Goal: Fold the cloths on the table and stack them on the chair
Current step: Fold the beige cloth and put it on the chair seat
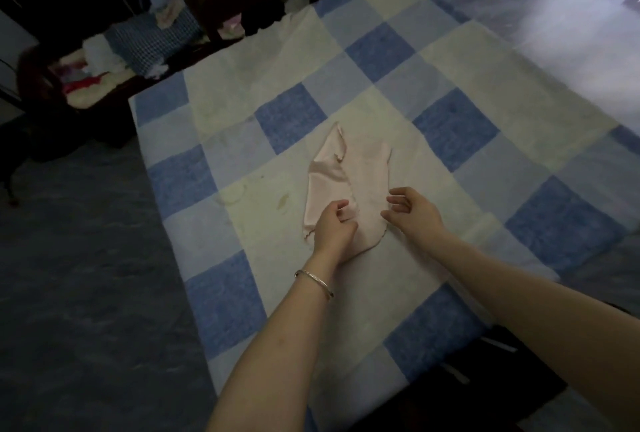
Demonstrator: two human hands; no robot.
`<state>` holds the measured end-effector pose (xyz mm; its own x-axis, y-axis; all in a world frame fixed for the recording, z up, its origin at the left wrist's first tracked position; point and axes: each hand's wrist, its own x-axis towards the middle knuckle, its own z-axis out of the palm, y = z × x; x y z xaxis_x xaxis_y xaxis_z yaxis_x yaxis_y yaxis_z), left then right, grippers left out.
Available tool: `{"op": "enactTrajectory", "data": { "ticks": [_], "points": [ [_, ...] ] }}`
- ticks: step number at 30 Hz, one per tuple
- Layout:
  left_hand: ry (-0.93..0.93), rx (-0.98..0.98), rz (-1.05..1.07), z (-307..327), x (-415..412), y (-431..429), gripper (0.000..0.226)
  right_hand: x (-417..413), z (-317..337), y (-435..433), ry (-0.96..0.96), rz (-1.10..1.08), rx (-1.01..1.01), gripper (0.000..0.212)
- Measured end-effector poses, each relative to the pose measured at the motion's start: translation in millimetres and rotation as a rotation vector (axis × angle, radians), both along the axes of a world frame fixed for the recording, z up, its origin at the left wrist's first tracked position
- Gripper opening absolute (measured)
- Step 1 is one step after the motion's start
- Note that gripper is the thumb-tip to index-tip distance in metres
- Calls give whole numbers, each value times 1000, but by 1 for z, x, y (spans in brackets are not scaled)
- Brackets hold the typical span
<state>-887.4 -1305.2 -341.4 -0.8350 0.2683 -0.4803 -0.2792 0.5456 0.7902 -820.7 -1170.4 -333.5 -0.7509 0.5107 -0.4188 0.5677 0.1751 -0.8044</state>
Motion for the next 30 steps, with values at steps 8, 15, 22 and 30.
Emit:
{"op": "enactTrajectory", "data": {
  "ticks": [8,15,22,30],
  "points": [
    [144,-141,-46,-13,-17,0,42,-27,-15,1,-96,4,88,49],
    [247,-489,-185,-23,-24,2,44,-44,-22,3,-196,-77,37,58],
    [219,-586,-24,-22,-28,2,30,-47,-24,0,-119,-23,-71,8],
    [138,-230,110,2,-24,3,38,-52,-10,-12,-94,-12,-209,34]
  ]
}}
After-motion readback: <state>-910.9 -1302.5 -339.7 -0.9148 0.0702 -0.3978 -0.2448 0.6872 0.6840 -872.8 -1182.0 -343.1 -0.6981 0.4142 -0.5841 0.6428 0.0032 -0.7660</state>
